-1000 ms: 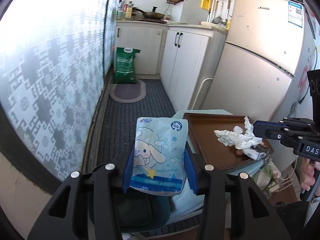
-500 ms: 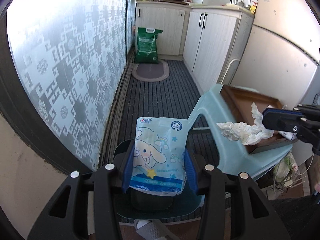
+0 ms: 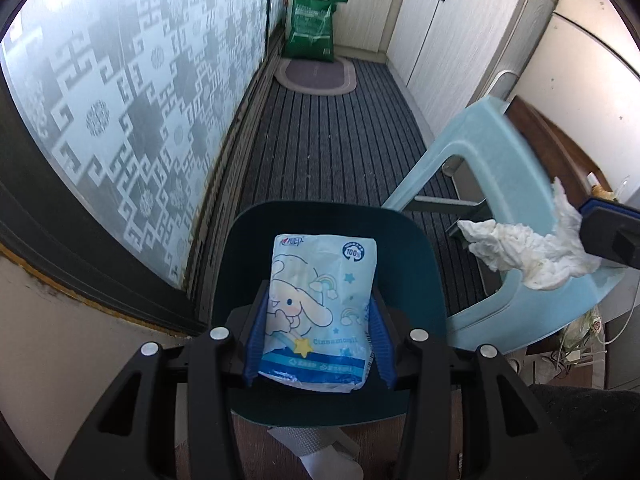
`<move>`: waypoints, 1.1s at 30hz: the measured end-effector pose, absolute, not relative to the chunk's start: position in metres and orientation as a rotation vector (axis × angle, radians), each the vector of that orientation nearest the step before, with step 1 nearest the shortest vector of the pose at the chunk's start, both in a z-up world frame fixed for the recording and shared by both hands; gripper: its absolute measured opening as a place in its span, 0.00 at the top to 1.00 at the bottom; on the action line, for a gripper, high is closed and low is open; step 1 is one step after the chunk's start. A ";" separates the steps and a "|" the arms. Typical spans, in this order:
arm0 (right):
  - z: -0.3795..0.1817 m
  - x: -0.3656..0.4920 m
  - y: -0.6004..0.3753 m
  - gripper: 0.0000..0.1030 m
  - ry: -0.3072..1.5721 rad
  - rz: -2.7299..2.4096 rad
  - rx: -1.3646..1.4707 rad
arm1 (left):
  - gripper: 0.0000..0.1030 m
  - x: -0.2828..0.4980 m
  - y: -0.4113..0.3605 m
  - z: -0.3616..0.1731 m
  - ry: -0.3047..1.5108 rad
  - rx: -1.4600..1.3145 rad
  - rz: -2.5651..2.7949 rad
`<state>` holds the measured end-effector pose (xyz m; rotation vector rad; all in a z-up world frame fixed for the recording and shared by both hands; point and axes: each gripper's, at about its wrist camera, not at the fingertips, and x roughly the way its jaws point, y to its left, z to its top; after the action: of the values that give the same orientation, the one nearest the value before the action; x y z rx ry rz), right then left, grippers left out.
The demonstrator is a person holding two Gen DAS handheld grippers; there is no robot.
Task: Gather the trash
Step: 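Carry the wipe pack and tissues to the green bin and release both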
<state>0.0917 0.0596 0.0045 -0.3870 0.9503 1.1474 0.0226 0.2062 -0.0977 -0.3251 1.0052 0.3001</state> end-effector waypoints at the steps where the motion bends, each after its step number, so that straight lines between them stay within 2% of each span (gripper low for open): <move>1: 0.001 0.091 0.062 0.94 0.959 1.146 -0.393 | 0.53 0.023 0.207 -0.102 1.016 -0.328 0.300; 13: -0.026 0.088 0.079 0.94 1.010 1.132 -0.444 | 0.52 0.029 0.214 -0.157 1.151 -0.345 0.286; 17: -0.033 0.087 0.083 0.94 1.023 1.127 -0.463 | 0.48 0.030 0.214 -0.165 1.172 -0.332 0.291; 22: -0.043 0.088 0.089 0.94 1.046 1.107 -0.481 | 0.47 0.028 0.218 -0.164 1.159 -0.337 0.300; 26: -0.048 0.089 0.091 0.94 1.057 1.095 -0.492 | 0.39 0.024 0.218 -0.155 1.122 -0.329 0.303; 33: -0.056 0.087 0.096 0.94 1.064 1.086 -0.509 | 0.45 0.015 0.220 -0.133 1.059 -0.324 0.301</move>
<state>0.0872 0.0957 -0.0555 -0.5090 1.0639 1.0859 0.0154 0.2201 -0.1328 -0.3240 1.0587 0.3015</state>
